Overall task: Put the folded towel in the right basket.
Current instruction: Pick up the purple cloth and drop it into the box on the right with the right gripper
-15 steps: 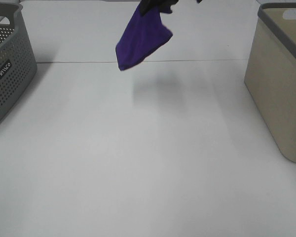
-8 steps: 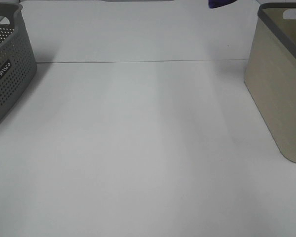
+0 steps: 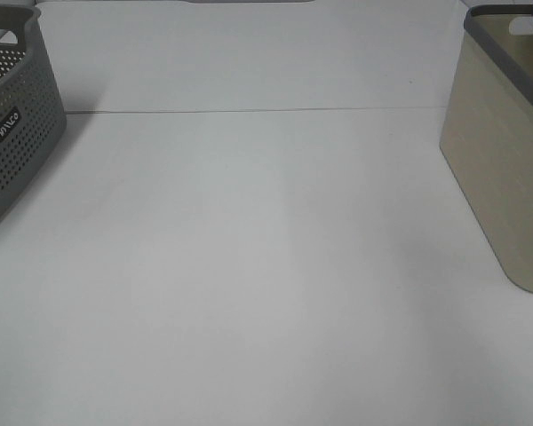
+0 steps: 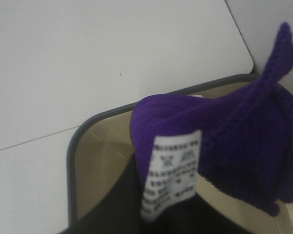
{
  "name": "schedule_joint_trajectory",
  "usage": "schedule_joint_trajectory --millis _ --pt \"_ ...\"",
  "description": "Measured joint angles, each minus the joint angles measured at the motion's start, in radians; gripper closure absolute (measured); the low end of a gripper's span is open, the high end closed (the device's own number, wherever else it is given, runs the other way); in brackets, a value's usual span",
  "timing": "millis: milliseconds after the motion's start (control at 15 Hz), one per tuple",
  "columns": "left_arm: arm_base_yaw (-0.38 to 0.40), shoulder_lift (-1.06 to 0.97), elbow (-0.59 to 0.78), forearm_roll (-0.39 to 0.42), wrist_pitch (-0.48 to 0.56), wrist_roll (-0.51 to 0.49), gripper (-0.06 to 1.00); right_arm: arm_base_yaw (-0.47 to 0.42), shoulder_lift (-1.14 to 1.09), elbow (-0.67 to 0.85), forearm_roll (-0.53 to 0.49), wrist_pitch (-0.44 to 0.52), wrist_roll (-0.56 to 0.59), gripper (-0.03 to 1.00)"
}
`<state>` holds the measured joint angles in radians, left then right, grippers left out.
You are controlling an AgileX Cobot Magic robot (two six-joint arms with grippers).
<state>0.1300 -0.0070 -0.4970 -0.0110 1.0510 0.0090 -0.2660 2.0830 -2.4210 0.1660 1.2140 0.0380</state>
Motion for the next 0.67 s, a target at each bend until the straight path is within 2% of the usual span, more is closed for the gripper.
schedule_joint_trajectory --millis 333,667 --pt "0.000 0.000 0.000 0.000 0.000 0.000 -0.05 0.000 0.003 0.144 -0.084 0.009 -0.001 0.96" --pt "0.000 0.000 0.000 0.000 0.000 0.000 -0.05 0.000 0.003 0.255 -0.102 0.008 -0.012 0.96"
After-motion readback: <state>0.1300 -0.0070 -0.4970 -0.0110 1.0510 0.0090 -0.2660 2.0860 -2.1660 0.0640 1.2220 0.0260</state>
